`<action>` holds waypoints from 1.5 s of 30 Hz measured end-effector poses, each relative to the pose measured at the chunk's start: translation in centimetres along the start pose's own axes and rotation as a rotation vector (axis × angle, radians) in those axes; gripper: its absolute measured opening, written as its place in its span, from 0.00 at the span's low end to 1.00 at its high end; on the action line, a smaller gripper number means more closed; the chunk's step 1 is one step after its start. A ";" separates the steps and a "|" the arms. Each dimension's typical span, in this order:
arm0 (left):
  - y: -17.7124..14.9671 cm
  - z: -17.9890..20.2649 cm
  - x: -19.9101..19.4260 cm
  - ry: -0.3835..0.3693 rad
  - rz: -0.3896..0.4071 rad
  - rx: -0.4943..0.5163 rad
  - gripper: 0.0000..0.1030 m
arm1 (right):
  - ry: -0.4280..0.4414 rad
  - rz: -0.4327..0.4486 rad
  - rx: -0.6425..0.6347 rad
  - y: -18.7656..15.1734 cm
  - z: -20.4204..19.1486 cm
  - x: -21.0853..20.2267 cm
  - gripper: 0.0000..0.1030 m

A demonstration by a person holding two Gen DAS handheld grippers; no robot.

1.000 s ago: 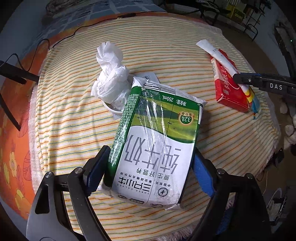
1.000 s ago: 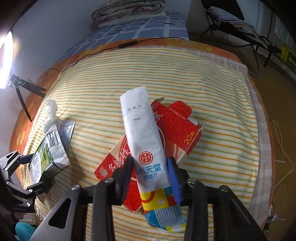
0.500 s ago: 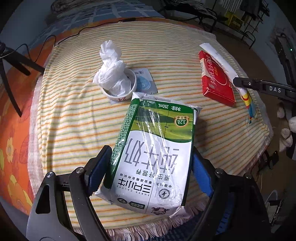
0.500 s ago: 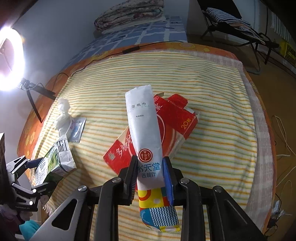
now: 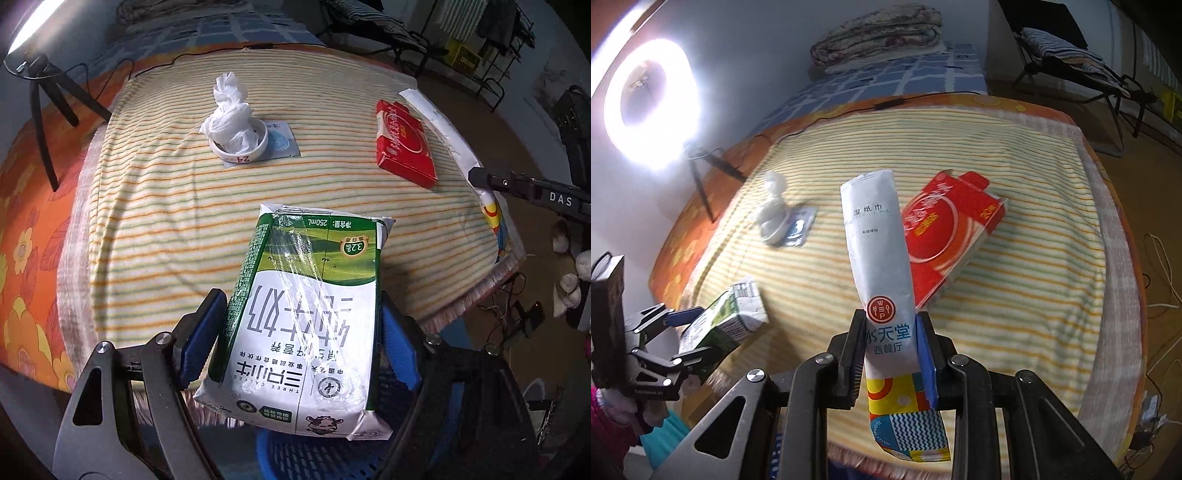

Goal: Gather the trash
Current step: 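Carry the milk carton with the left while the right carries the packet over the basket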

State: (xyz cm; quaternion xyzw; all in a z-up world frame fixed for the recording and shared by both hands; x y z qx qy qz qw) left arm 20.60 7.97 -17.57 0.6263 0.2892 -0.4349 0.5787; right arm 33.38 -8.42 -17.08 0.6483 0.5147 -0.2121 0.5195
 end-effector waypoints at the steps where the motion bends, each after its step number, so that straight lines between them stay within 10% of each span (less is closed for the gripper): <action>1: -0.3 0.2 -0.4 -0.002 0.005 0.001 0.79 | 0.012 0.003 -0.005 -0.5 -0.4 -0.5 0.25; 25: -9.4 6.1 -3.4 -0.082 -0.042 -0.029 0.79 | 0.175 -0.121 -0.057 -15.6 -6.9 -4.4 0.25; 45: -14.6 7.7 1.0 -0.078 -0.175 -0.077 0.79 | 0.145 -0.304 -0.031 -23.2 -5.6 -0.1 0.26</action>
Point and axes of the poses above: each gripper's, at about its wrist camera, not at the fingertips, and x roughly the way its jaws point, z to its right, y to its top, the point moved 5 cm from there along x, roughly the way its jaws point, and after that the axes turned 11 degrees about x, right-handed, at the moved point
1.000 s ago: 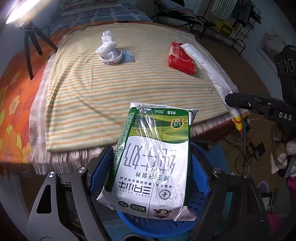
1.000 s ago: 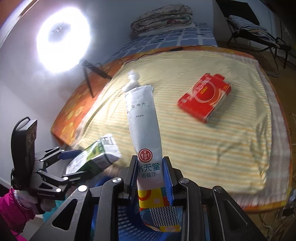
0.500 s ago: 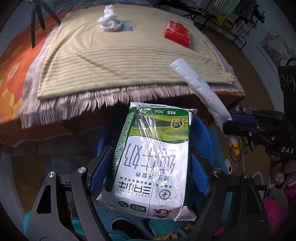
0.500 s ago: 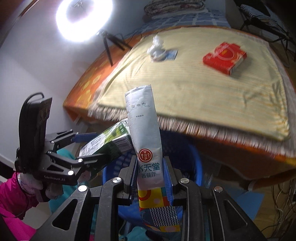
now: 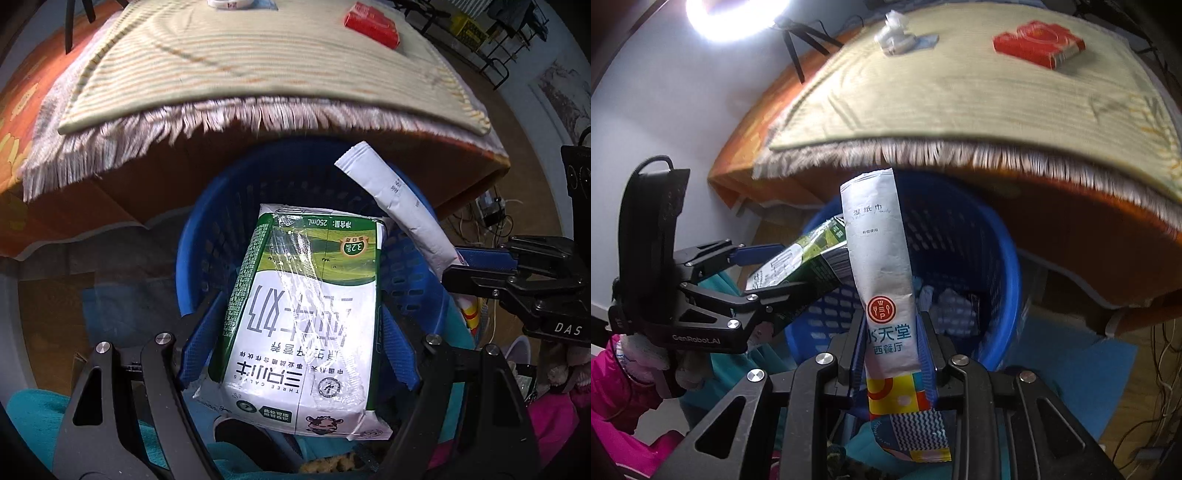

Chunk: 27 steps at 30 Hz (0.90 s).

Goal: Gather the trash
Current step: 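Carry the milk carton with the left while the right carries the packet over the basket, then open both grippers to drop the carton and packet into the basket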

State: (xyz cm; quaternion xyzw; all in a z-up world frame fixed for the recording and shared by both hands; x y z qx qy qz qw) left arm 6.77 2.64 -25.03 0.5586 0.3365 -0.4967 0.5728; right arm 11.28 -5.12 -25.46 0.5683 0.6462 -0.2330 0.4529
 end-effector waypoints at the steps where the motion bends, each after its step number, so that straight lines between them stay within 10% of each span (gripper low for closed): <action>1: -0.1 0.0 0.3 0.002 -0.009 0.001 0.79 | -0.002 -0.005 0.005 -0.1 0.1 0.2 0.27; 17: -0.8 -0.1 2.5 0.002 -0.088 -0.002 0.80 | -0.034 -0.036 0.067 0.1 1.7 2.2 0.33; 20: -0.9 -0.1 2.6 -0.005 -0.090 -0.003 0.80 | -0.039 -0.020 0.092 0.3 2.2 1.8 0.58; 27: -0.7 -0.5 2.9 -0.010 -0.098 -0.017 0.80 | -0.062 -0.004 0.132 0.8 3.2 1.4 0.72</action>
Point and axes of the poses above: each gripper's, at about its wrist camera, not at the fingertips, and x roughly the way its jaws point, z to its right, y to its top, the point moved 5 cm from there along x, roughly the way its jaws point, and after that the axes turned 11 degrees about x, right-handed, at the moved point
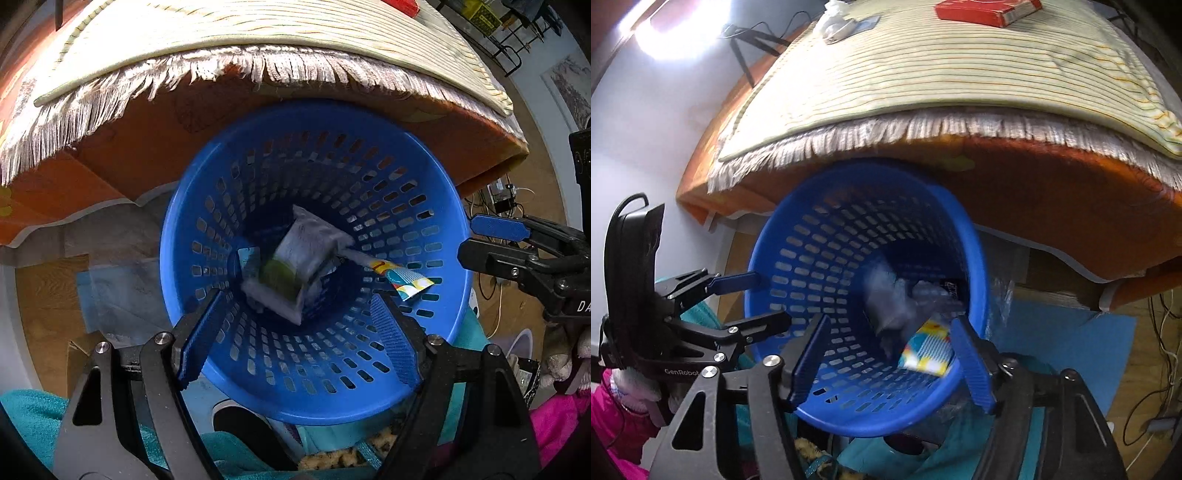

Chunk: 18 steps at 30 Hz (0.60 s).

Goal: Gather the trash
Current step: 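Open both grippers to drop the carton and packet into the basket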

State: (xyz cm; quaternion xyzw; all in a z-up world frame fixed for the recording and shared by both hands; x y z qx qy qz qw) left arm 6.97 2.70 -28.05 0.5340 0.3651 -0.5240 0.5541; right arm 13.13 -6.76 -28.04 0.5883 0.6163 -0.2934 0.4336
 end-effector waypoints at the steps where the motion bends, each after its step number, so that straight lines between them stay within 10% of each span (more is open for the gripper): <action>1: 0.0 0.0 0.0 0.000 0.001 -0.001 0.80 | 0.000 0.000 0.007 0.0 0.1 0.0 0.73; 18: 1.1 -0.7 -0.9 0.009 0.036 -0.015 0.80 | 0.019 0.050 0.046 1.9 0.3 -1.6 0.82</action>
Point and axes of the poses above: each gripper's, at about its wrist camera, not at the fingertips, and x roughly the way its jaws point, z to its right, y to its top, the point moved 5 cm from there along x, roughly the way its jaws point, and after that the axes turned 11 degrees about x, right-handed, at the moved point
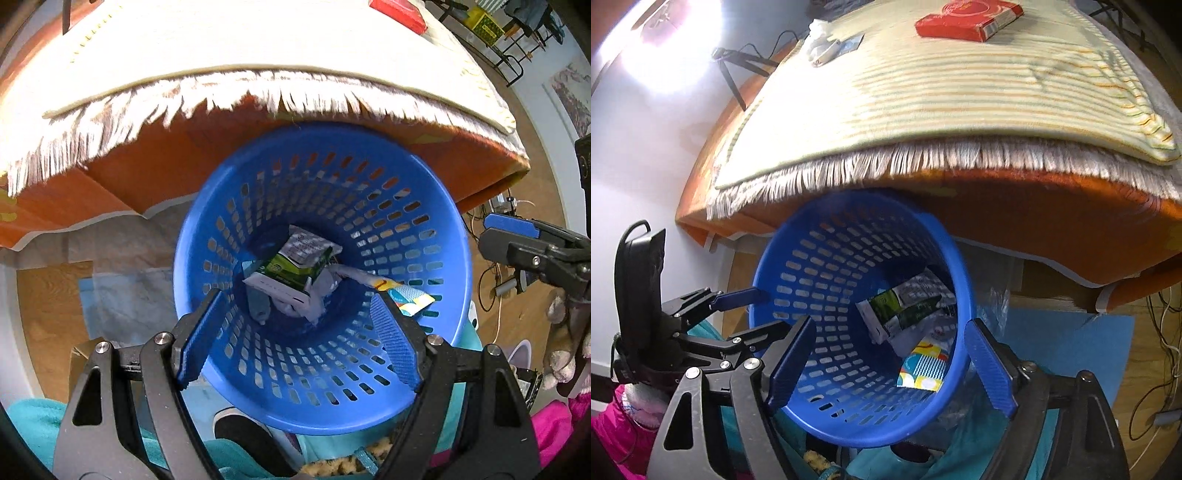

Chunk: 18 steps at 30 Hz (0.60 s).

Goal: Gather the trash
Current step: 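Open both grippers to drop the carton and packet into the basket, then raise both tools from the basket back toward the cloth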

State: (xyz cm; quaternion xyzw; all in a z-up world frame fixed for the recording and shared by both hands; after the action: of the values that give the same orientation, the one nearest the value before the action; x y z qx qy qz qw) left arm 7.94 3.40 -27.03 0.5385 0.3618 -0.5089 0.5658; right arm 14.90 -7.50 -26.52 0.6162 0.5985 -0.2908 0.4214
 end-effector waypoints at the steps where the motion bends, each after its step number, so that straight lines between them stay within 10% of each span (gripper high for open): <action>1: 0.2 -0.2 -0.2 0.001 0.005 -0.002 0.80 | 0.000 0.008 0.002 0.3 0.0 -0.2 0.82; 18: 8.0 -3.8 -5.4 0.045 0.171 -0.007 0.80 | -0.028 0.201 0.018 7.5 0.3 -4.9 0.92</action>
State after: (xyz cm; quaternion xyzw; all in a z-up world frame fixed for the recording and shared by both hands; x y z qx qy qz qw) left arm 15.00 7.37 -20.57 0.5767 0.3291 -0.4452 0.6008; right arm 21.79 -9.62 -21.16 0.6728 0.5250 -0.2609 0.4513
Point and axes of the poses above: each gripper's, at about its wrist camera, not at the fingertips, and x roughly the way its jaws point, z to its right, y to its top, the point moved 5 cm from there along x, roughly the way its jaws point, and after that the axes turned 11 degrees about x, right-handed, at the moved point
